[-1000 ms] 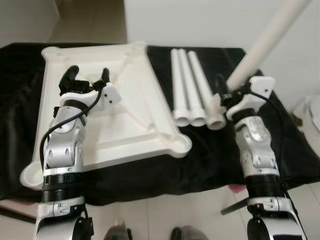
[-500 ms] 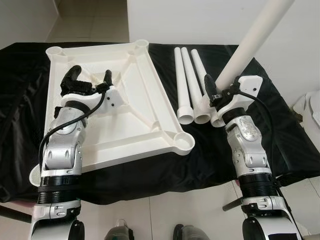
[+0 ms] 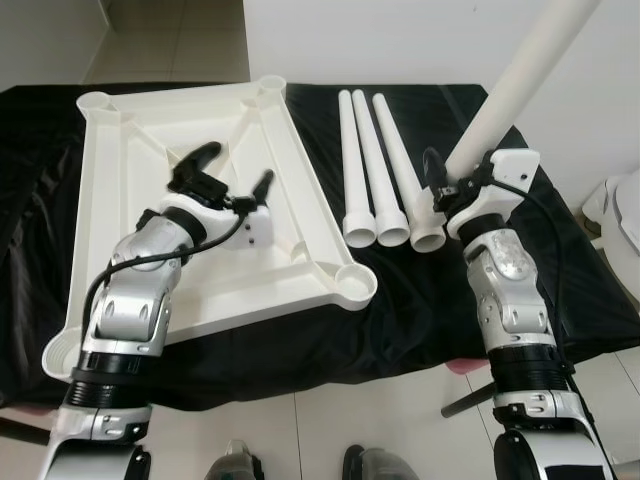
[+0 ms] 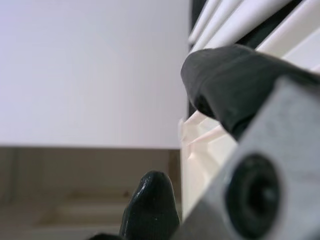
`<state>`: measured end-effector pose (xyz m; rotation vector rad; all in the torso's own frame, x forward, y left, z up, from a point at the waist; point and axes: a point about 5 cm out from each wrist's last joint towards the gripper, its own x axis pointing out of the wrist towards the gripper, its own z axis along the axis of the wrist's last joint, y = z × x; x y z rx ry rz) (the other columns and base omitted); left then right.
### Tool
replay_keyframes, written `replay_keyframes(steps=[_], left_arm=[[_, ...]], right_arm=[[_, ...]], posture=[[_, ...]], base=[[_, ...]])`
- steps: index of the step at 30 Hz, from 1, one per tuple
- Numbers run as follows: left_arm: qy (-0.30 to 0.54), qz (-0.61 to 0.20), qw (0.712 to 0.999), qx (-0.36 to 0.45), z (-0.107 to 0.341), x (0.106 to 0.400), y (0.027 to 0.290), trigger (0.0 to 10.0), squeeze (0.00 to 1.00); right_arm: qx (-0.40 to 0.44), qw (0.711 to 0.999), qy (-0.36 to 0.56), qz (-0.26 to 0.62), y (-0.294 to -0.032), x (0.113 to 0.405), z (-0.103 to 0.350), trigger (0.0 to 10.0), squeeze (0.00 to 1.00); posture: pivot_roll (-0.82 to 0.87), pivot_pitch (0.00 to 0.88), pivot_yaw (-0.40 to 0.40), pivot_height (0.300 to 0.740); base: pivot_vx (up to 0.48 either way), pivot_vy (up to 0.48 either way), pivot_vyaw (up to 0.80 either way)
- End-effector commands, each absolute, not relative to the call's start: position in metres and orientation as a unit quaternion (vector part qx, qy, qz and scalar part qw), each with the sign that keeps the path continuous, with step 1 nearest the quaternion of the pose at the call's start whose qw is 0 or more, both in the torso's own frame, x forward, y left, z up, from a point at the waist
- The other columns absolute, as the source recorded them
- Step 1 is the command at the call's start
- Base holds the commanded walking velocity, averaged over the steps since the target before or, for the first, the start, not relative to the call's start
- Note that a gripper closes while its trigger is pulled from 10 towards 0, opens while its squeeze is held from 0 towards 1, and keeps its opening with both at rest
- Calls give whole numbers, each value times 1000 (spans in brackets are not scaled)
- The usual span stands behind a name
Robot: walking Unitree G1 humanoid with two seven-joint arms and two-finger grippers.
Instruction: Building children table
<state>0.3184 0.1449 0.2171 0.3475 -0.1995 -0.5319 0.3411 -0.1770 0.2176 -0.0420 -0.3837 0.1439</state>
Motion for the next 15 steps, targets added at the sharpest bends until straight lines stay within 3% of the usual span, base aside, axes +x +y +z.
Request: replay_keyframes(steps=[1,6,15], left_arm=[[-68,-290,940,168,205,317,143,10000,0],[-43,-325,923,200,196,314,144,10000,0],[-26,-304,938,166,188,314,146,10000,0]], right_arm=[[-21,979,-189,67,-181,343,220,10000,0],[-28,977,-177,112,-171,343,219,10000,0],[-33,958,-156,240,-141,330,207,10000,0]], posture=[[29,99,-13,740],[30,98,-8,740],[39,96,-13,740]], base=[[0,0,0],[0,0,0],[0,0,0]])
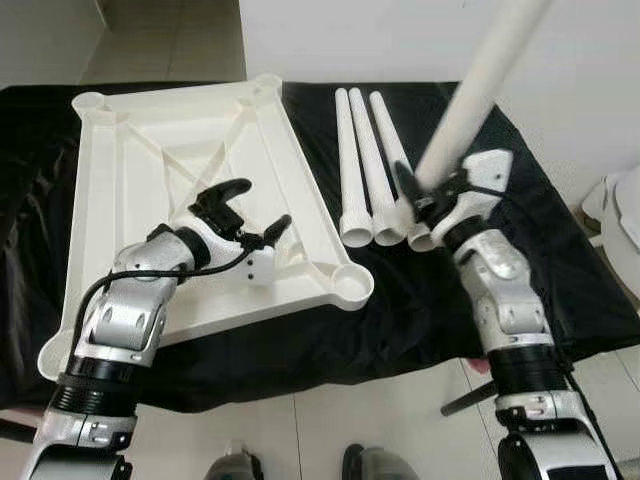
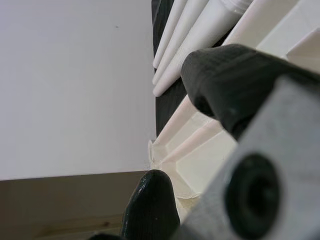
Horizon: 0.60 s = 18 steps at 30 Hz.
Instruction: Building children table
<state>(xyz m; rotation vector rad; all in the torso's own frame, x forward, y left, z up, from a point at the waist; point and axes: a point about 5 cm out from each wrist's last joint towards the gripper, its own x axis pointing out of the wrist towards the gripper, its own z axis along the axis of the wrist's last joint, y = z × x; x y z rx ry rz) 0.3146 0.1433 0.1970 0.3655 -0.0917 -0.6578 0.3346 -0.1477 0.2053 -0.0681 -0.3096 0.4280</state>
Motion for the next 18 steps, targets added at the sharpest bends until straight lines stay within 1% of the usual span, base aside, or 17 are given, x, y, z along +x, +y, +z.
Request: replay_keyframes(steps=[1,7,11,14,17,18], left_arm=[[-23,-301,940,159,186,314,146,10000,0],[-19,-302,942,148,182,309,146,10000,0],[-12,-325,933,157,179,303,143,10000,0],[-11,-334,929,158,178,302,142,10000,0],[-10,-353,921,166,178,299,138,10000,0],[-4,-369,914,171,176,297,137,10000,0]], right_arm=[[-31,954,-155,254,-138,328,206,10000,0],[-17,943,-152,296,-131,321,206,10000,0],[6,933,-147,330,-128,315,207,10000,0],[14,930,-147,336,-128,314,208,10000,0],[29,926,-149,347,-127,312,209,10000,0],[44,925,-151,346,-129,311,211,10000,0]], posture=[[39,96,-13,740],[44,96,-23,740],[48,94,-26,740],[48,94,-26,740],[49,93,-25,740],[46,96,-21,740]], base=[[0,0,0],[0,0,0],[0,0,0],[0,0,0],[0,0,0],[0,0,0]])
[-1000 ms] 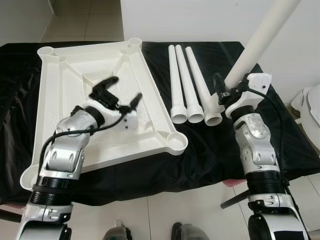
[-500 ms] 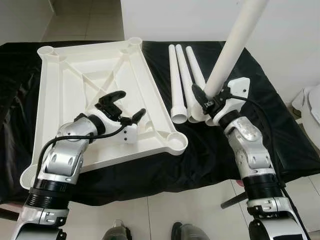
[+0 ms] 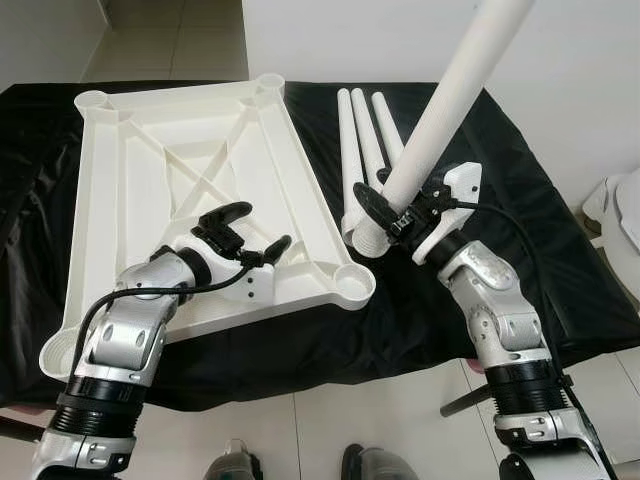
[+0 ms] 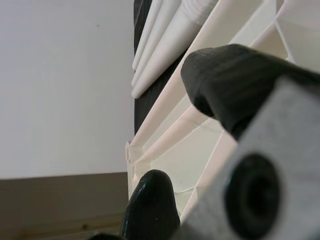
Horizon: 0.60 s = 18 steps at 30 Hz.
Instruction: Building children table
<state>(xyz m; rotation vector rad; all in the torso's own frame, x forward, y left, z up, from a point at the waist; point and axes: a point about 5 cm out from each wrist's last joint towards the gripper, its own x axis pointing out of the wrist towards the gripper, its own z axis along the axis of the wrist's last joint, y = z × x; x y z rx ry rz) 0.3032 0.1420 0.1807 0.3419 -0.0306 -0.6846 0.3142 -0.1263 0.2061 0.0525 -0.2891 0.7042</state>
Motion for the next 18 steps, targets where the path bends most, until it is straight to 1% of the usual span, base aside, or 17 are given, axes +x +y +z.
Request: replay_keyframes(steps=[1,2,4,5,7,8,11,18], left_arm=[[-4,-369,914,171,176,297,137,10000,0],[-4,-369,914,171,176,297,137,10000,0],[4,-407,895,182,173,291,135,10000,0],[4,-407,895,182,173,291,135,10000,0],[10,-431,884,182,171,287,134,10000,0],[10,-431,884,182,171,287,134,10000,0],[24,-474,862,179,165,281,130,10000,0],[33,-503,846,174,163,276,127,10000,0]], right_arm=[[44,925,-151,346,-129,311,211,10000,0],[44,925,-151,346,-129,311,211,10000,0],[75,923,-154,344,-135,310,215,10000,0],[75,923,-154,344,-135,310,215,10000,0],[82,923,-156,341,-138,310,215,10000,0],[82,923,-156,341,-138,310,215,10000,0],[91,924,-159,334,-142,311,217,10000,0],[94,925,-160,332,-143,313,218,10000,0]], posture=[[46,96,-21,740],[46,96,-21,740],[46,99,-19,740],[46,99,-19,740],[49,100,-18,740],[49,100,-18,740],[49,98,-16,740],[52,96,-17,740]], base=[[0,0,0],[0,0,0],[0,0,0],[0,0,0],[0,0,0],[0,0,0],[0,0,0],[0,0,0]])
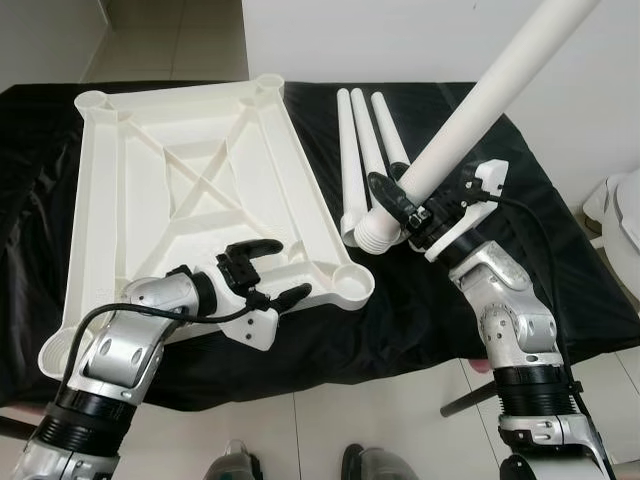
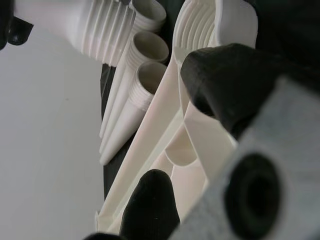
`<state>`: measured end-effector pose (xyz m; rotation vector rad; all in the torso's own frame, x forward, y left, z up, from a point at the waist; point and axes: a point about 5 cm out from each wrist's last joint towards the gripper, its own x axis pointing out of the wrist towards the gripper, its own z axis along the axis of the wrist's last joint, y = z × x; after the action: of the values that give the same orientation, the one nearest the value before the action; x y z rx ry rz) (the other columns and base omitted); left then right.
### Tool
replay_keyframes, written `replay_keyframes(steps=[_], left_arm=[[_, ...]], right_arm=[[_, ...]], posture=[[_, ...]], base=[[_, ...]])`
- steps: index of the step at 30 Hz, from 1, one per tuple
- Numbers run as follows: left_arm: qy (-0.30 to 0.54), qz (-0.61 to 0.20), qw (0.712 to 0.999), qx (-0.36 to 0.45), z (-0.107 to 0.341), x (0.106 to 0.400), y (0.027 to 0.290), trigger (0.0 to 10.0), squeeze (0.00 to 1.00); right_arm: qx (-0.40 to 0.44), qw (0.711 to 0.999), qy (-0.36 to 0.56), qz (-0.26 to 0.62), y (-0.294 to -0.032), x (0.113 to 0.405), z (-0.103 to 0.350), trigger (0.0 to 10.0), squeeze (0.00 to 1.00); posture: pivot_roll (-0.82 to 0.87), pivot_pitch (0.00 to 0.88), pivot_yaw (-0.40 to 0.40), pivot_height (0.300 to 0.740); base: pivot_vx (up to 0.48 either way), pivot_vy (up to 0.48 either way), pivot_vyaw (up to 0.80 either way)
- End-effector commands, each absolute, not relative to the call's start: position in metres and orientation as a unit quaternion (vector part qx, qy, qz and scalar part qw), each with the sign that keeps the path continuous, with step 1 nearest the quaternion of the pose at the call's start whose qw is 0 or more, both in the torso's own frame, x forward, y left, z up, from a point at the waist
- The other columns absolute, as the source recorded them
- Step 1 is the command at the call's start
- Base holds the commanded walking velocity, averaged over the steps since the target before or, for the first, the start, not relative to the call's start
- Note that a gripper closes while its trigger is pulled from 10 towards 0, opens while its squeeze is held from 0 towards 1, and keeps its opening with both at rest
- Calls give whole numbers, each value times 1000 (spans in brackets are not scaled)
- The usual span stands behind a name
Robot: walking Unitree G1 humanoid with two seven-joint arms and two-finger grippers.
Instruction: Building children table
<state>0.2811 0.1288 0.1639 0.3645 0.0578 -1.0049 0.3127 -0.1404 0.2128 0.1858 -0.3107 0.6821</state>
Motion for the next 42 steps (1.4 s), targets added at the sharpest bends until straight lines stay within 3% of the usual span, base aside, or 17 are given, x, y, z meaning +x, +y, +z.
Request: replay_keyframes(steps=[1,21,28,29,30,32,33,34,35,36,37,42], left_arm=[[38,-507,844,174,162,275,126,10000,0],[113,-553,786,251,130,274,125,10000,0],[116,-555,787,242,130,277,124,9922,0],[116,-554,789,241,130,277,124,6745,0],[115,-552,790,241,130,278,124,2039,0],[111,-551,792,238,132,279,124,2039,0],[102,-540,801,237,134,282,124,0,0],[100,-536,804,238,135,283,124,0,0],[97,-530,807,240,135,285,124,4902,0],[96,-527,809,241,136,286,124,4902,0],[96,-525,811,241,136,287,125,10000,0],[77,-512,821,243,141,290,125,10000,0]], right_arm=[[94,925,-159,331,-143,313,218,10000,0],[86,929,-164,320,-147,315,220,10000,0],[84,931,-165,314,-148,314,220,10000,0],[84,932,-165,313,-149,314,219,10000,0],[83,932,-165,312,-149,314,219,10000,0],[83,932,-165,311,-149,314,219,10000,0],[84,933,-166,309,-149,314,219,10000,0],[84,933,-166,309,-149,314,219,10000,0],[84,933,-166,308,-149,314,219,10000,0],[84,933,-166,308,-149,314,219,10000,0],[85,933,-166,308,-149,314,219,10000,0],[85,933,-166,308,-148,314,218,10000,0]], posture=[[52,96,-17,740],[30,97,0,740],[23,99,9,740],[21,99,12,740],[21,99,12,740],[21,98,14,740],[23,98,14,740],[23,98,14,740],[23,97,15,740],[24,97,15,740],[24,97,15,740],[27,96,17,740]], base=[[0,0,0],[0,0,0],[0,0,0],[0,0,0],[0,0,0],[0,0,0],[0,0,0],[0,0,0],[0,0,0],[0,0,0],[0,0,0],[0,0,0]])
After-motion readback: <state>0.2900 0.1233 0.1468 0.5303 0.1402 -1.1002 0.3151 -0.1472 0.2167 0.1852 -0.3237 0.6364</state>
